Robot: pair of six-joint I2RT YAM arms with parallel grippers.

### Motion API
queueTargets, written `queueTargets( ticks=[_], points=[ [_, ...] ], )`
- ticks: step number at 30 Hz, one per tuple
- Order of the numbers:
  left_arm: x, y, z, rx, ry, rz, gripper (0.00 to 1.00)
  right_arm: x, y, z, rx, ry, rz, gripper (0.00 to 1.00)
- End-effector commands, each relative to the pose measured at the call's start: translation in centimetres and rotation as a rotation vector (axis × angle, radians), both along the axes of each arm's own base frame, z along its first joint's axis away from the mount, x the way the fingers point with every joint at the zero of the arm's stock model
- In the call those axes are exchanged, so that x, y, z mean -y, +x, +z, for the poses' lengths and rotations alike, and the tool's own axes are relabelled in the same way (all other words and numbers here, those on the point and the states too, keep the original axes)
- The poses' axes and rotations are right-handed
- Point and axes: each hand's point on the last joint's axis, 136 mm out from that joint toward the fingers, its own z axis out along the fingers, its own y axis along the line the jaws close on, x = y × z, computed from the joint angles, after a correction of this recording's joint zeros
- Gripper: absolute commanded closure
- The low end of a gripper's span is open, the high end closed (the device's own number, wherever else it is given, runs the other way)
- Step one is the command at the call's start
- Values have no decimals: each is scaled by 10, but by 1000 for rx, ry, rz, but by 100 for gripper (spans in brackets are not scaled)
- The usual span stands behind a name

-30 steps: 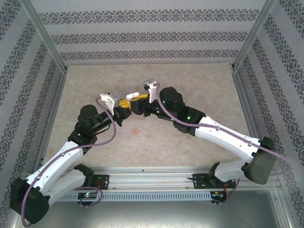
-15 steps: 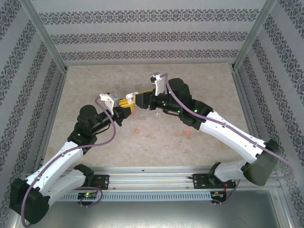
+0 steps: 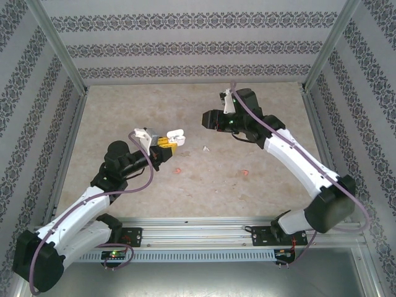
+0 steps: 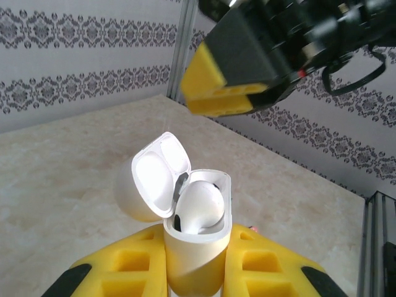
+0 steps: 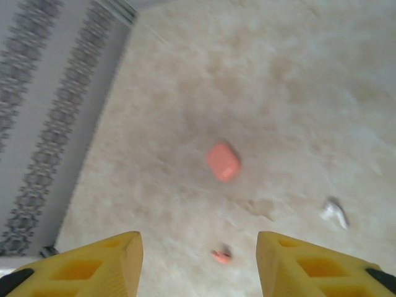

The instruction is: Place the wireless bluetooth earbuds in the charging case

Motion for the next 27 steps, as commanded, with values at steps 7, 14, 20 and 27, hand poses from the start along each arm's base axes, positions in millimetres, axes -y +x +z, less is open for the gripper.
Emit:
queueTargets(
  ticks=[7, 14, 20, 27],
  points=[
    [7, -1, -12, -16, -2, -37, 100, -3, 2, -116, -296, -208, 93, 54],
    [6, -1, -22, -47, 10, -30, 100, -6, 29, -164, -347, -321, 141, 54],
    [3, 0, -29, -61, 22, -12, 100, -4, 48, -198, -405, -348, 140, 51],
    [1, 2, -39, -76, 26, 7, 100, -2, 50, -222, -469, -335, 134, 49]
  ],
)
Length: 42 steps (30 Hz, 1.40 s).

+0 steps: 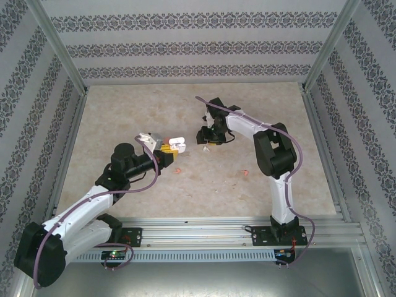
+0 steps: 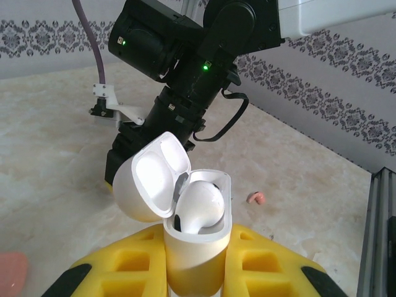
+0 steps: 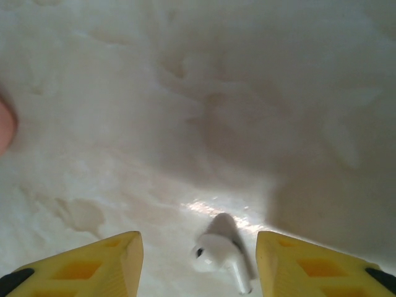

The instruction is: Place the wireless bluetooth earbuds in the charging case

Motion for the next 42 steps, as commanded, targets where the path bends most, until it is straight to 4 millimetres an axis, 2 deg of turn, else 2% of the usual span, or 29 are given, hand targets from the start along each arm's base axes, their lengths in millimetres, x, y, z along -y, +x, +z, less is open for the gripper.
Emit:
queueTargets(
  ticks=[1, 8, 18, 21, 25, 31, 42],
  points=[
    [1, 1, 4, 21, -20, 3, 100, 3, -3, -4, -31, 3, 2, 49],
    [2, 3, 3, 23, -16, 6, 100, 0, -25, -12, -90, 48, -29, 48],
    [0, 2, 1, 20, -26, 18, 100, -22, -56, 0, -96, 77, -10, 49],
    [-1, 0, 2, 24, -30, 19, 100, -21, -57, 6, -88, 56, -14, 49],
    [-4, -2, 3, 30, -26, 27, 100, -19, -53, 24, -54, 50, -15, 48],
    [-5, -2, 3, 34, -27, 32, 100, -6, -43, 47, -24, 14, -53, 49],
    [-1, 1, -1, 28, -25, 19, 100, 3, -27, 23, -57, -94, -148, 55]
  ],
)
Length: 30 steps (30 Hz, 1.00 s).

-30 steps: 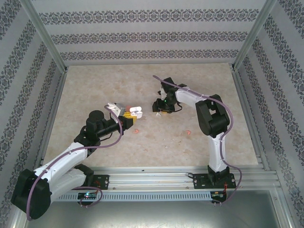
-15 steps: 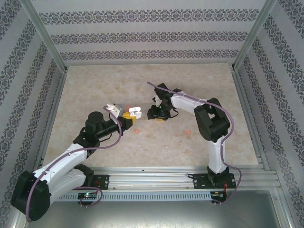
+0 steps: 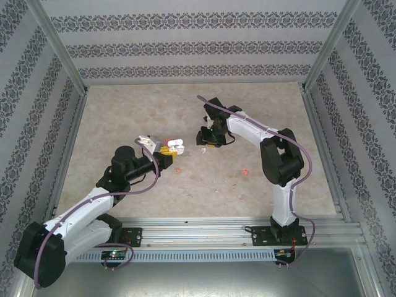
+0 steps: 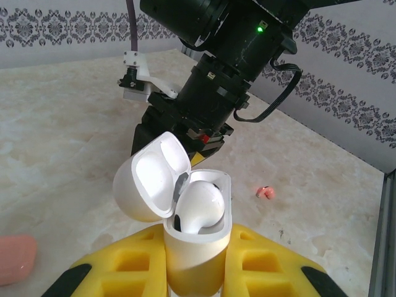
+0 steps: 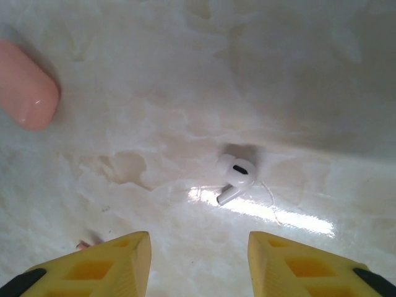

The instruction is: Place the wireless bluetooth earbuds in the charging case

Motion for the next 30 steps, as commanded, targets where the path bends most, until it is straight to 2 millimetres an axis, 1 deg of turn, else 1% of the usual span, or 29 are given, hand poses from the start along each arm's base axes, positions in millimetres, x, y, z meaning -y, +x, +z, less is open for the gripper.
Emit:
queueTargets(
  ticks=[1, 7, 13, 17, 20, 25, 30],
  points=[
    [3, 0, 11, 40, -28, -12, 100, 8, 2, -14, -34, -70, -43, 56],
    [4, 0, 6, 33, -18, -16, 100, 7, 7, -26, -53, -88, -36, 57],
    [5, 1, 3, 26, -15, -19, 100, 1, 7, -40, -76, -79, -32, 58],
    [5, 1, 1, 19, -11, -20, 100, 0, 6, -47, -90, -102, -16, 62],
    [5, 1, 1, 18, -13, -21, 100, 0, 5, -54, -102, -118, -9, 63],
    [5, 1, 0, 15, -13, -19, 100, -1, 5, -60, -111, -126, -1, 65],
    [4, 1, 0, 14, -11, -16, 100, -2, 5, -61, -111, -140, 17, 71]
  ],
)
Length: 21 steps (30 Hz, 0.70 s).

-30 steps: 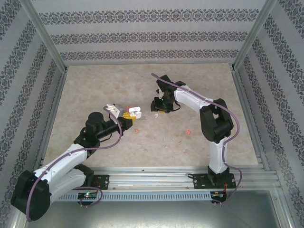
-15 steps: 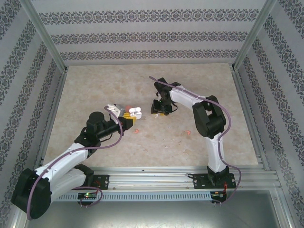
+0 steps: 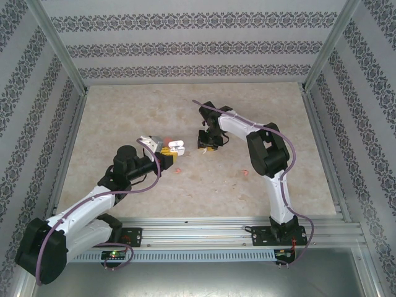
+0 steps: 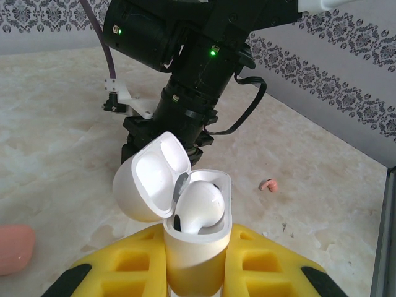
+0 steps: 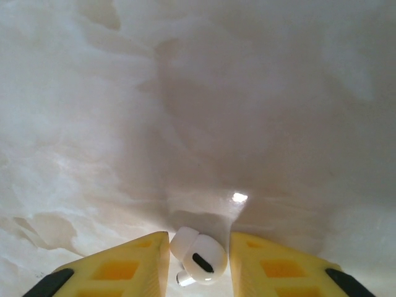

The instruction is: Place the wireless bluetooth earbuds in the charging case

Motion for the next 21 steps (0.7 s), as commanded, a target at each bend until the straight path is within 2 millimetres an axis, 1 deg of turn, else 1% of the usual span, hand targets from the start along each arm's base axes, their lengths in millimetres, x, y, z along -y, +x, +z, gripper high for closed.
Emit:
queueTargets(
  ticks=[1, 4, 10, 16, 21],
  points=[
    [4, -1, 10, 41, -23, -18, 100, -4, -6, -11, -15, -42, 44, 72],
    [4, -1, 10, 43, -23, -16, 100, -5, -8, -8, -11, -46, 59, 75],
    [4, -1, 10, 44, -21, -18, 100, -4, -10, 5, 18, -58, 96, 78],
    [2, -2, 9, 43, -23, -14, 100, -4, -13, 26, 79, -65, 167, 79],
    [3, -4, 10, 49, -28, -22, 100, 2, -16, 52, 162, -110, 230, 79]
  ],
)
